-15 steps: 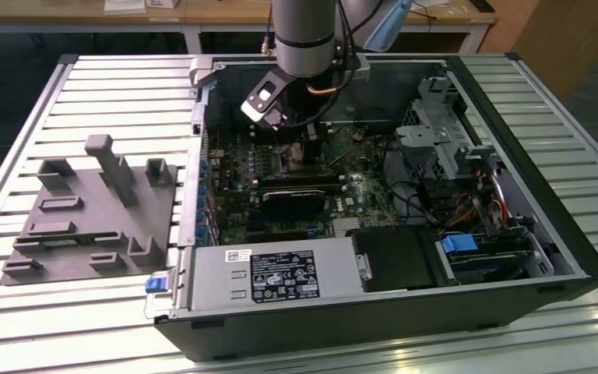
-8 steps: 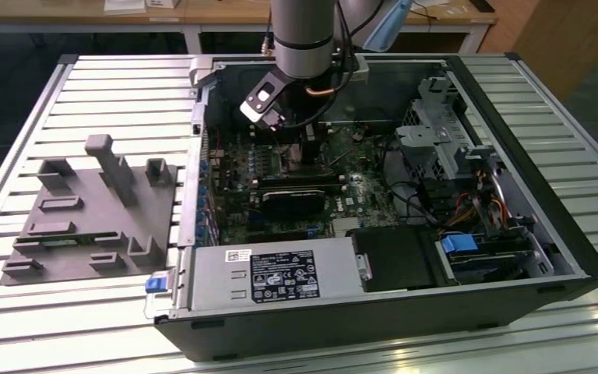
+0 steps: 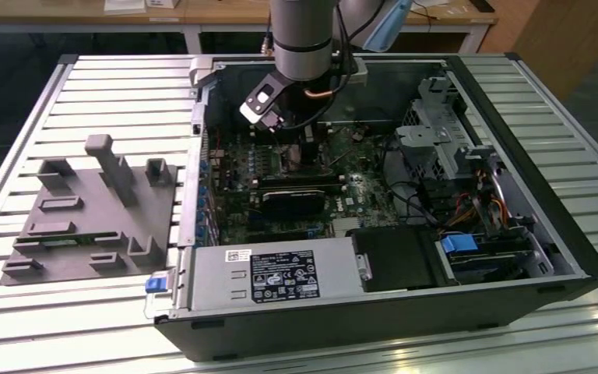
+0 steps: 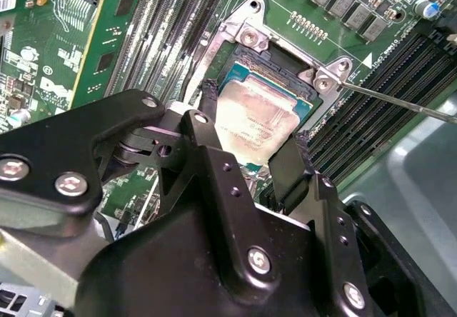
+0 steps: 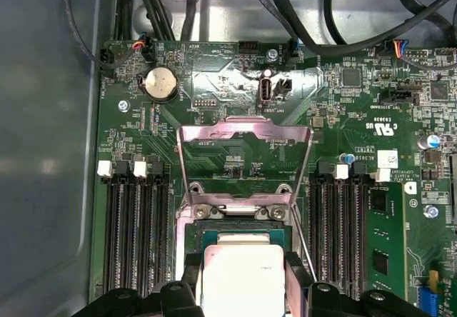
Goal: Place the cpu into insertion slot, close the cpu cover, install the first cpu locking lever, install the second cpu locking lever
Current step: 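Place the cpu into insertion slot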
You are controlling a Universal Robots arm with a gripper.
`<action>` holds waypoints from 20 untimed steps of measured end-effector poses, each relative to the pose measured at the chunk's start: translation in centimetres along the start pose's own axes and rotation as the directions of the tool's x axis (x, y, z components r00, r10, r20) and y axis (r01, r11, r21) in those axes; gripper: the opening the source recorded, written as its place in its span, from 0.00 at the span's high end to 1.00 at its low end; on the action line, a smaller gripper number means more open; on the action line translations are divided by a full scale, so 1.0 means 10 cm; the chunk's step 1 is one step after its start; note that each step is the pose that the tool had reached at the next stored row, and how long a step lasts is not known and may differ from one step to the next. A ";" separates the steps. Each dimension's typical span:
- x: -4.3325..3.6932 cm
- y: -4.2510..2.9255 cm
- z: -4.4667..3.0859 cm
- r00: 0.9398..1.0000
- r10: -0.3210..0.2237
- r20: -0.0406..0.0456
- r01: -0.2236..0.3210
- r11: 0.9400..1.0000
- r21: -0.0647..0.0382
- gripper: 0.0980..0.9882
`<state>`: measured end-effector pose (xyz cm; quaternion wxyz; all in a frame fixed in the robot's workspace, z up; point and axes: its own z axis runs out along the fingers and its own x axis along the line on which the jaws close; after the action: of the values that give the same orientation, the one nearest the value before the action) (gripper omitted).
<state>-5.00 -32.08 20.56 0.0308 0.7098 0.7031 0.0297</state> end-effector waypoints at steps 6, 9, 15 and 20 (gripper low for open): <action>0.005 -0.008 0.038 1.000 0.009 0.001 -0.009 1.000 0.000 0.51; 0.009 -0.010 0.060 1.000 0.012 0.001 -0.012 1.000 0.000 0.51; 0.009 -0.011 0.072 1.000 0.013 0.001 -0.013 1.000 0.000 0.51; 0.010 -0.011 0.080 1.000 0.014 0.001 -0.014 1.000 0.000 0.51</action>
<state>-5.04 -31.98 19.75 0.0310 0.7146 0.6982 0.0297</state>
